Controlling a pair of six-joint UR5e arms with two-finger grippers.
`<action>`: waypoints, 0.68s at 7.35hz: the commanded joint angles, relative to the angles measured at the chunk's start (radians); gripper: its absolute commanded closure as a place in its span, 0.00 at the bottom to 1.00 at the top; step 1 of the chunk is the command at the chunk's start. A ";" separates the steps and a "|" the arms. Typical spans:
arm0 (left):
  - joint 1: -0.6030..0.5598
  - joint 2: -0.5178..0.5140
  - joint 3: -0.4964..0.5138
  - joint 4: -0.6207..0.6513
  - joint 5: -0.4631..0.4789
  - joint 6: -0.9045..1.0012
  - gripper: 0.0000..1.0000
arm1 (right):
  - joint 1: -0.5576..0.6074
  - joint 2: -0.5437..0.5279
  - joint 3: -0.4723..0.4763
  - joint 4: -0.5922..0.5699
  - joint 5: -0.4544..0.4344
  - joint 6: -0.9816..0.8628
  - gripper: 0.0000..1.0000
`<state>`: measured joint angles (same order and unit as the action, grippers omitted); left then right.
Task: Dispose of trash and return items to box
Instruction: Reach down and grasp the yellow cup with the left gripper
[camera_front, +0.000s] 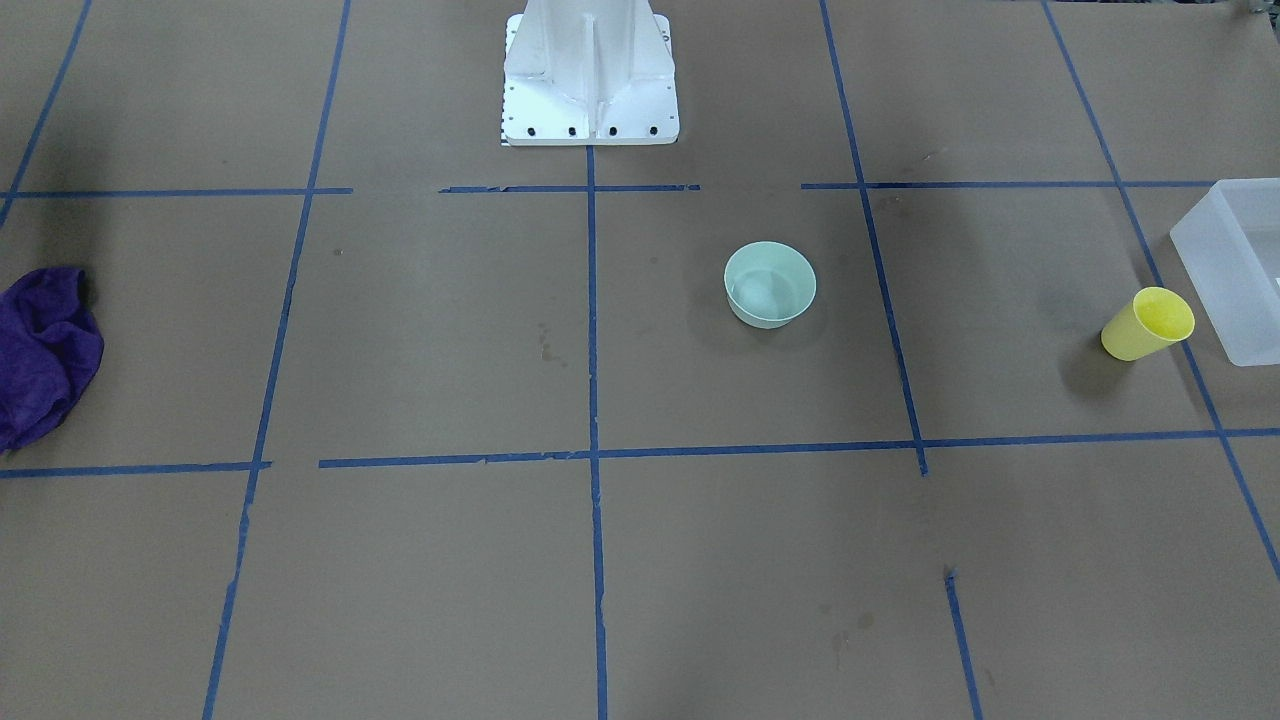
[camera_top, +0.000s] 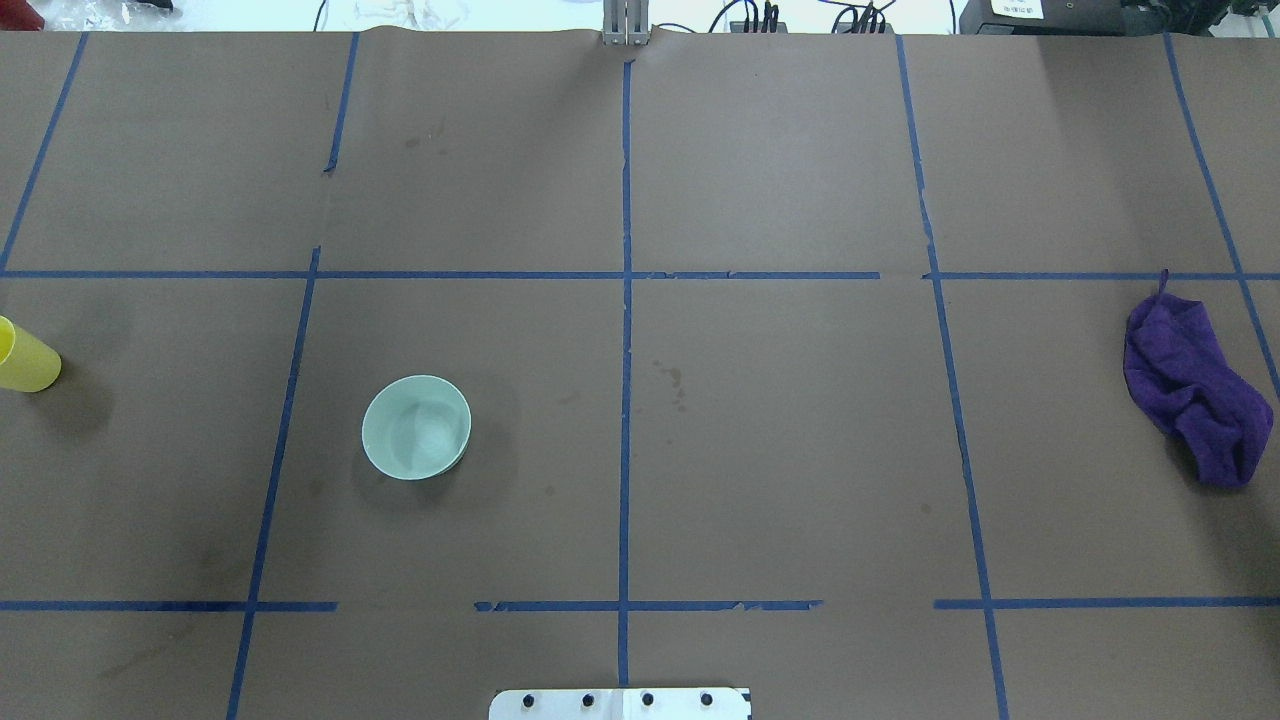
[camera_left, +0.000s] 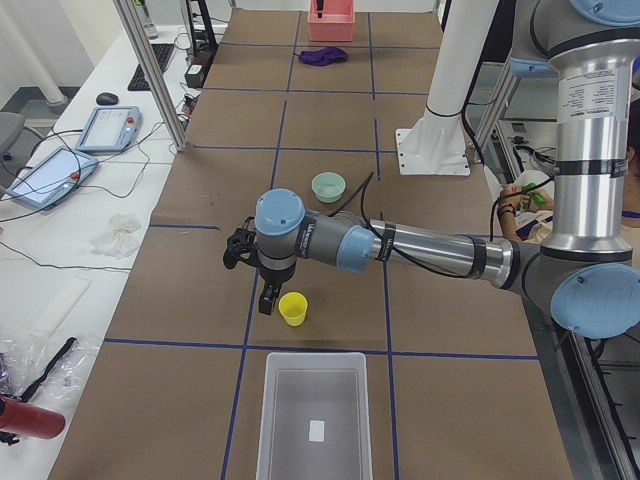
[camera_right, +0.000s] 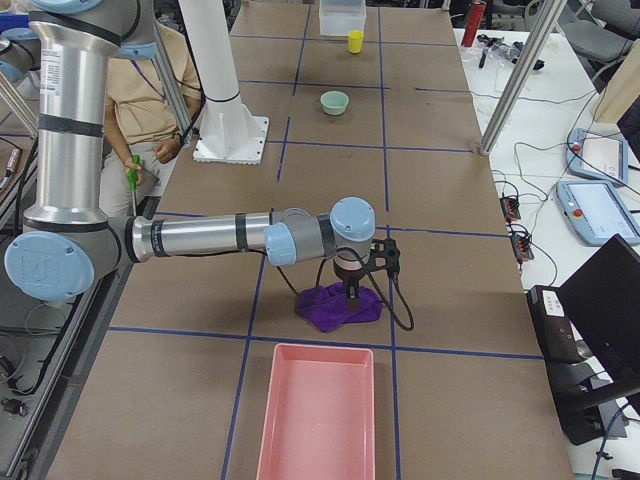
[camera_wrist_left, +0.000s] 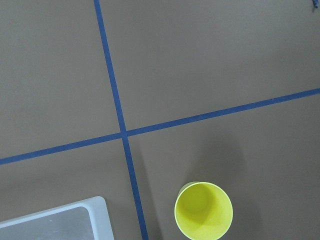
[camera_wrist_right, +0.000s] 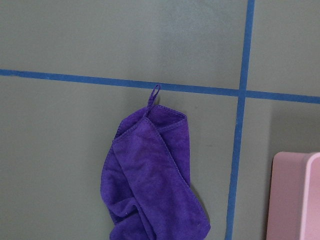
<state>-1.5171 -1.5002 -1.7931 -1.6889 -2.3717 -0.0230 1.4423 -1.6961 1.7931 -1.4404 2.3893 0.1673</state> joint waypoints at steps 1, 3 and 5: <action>-0.008 0.039 -0.029 0.005 -0.004 0.006 0.00 | 0.010 0.003 -0.007 0.000 0.001 -0.002 0.00; -0.006 0.043 -0.029 0.008 0.053 0.005 0.00 | 0.010 0.013 0.000 0.000 0.002 0.014 0.00; 0.000 0.043 -0.002 0.008 0.083 0.006 0.00 | 0.009 0.030 -0.004 0.000 0.001 0.011 0.00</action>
<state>-1.5200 -1.4582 -1.8096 -1.6814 -2.3122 -0.0190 1.4518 -1.6756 1.7898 -1.4406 2.3910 0.1784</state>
